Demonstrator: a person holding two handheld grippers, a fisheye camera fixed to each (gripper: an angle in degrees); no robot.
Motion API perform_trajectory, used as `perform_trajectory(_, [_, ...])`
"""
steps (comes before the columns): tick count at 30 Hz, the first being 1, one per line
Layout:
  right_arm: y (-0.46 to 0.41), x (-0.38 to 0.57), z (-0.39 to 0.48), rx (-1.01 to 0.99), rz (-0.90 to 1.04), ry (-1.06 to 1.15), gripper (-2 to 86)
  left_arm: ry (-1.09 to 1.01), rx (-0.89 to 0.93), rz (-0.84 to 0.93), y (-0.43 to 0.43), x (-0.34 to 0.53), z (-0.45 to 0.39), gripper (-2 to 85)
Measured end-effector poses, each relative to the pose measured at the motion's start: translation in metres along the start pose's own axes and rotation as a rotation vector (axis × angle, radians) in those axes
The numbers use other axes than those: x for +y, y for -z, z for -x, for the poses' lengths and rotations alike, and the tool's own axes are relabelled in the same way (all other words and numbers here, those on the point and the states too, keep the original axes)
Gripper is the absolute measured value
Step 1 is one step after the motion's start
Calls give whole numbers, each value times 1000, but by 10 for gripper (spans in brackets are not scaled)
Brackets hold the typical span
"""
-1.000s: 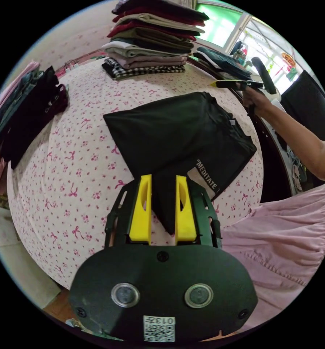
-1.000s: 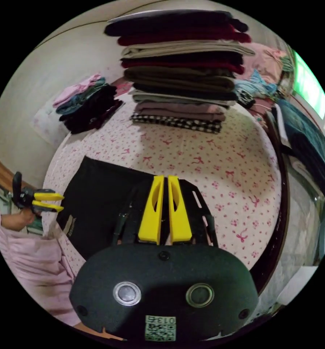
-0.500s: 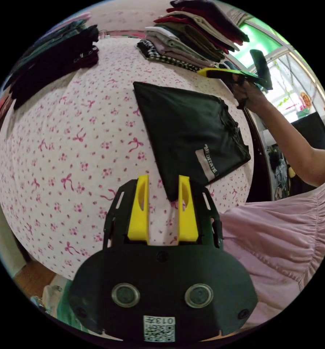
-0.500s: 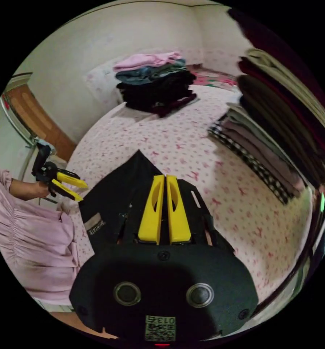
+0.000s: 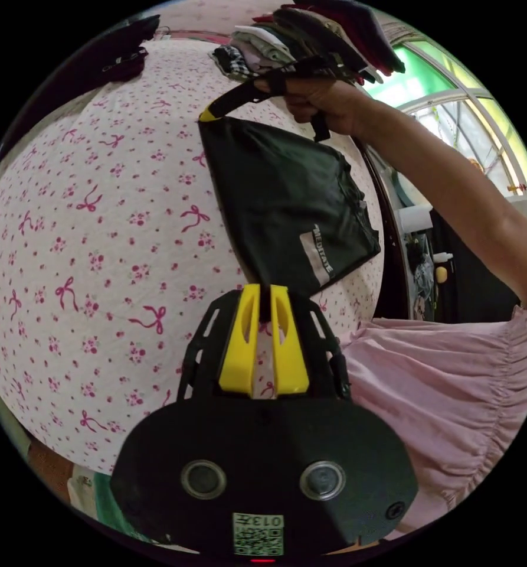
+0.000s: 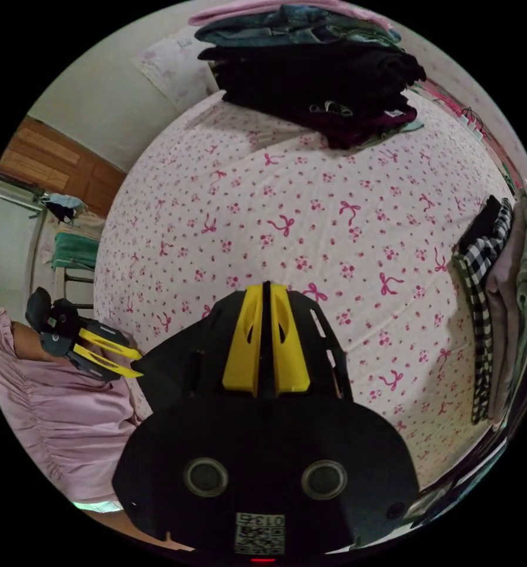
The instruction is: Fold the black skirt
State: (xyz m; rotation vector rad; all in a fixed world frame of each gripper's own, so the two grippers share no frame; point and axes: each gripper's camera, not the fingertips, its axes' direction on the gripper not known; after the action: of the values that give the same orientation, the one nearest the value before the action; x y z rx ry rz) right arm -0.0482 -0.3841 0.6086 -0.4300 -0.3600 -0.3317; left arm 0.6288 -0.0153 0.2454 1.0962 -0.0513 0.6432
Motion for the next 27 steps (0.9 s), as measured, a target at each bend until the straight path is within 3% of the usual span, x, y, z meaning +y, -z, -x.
perform_trajectory(8, [47,45,1,65,-140,27,14,-133,111,-50,11,-16,-30,8])
perform_trajectory(15, [118,166,-43,34,-327,-9,9,-269,175,-83,1,-52,-116,6])
perform_trajectory(27, [110,329,-141,-29,-290,-93,12,-320,127,0,-120,-125,-257,6])
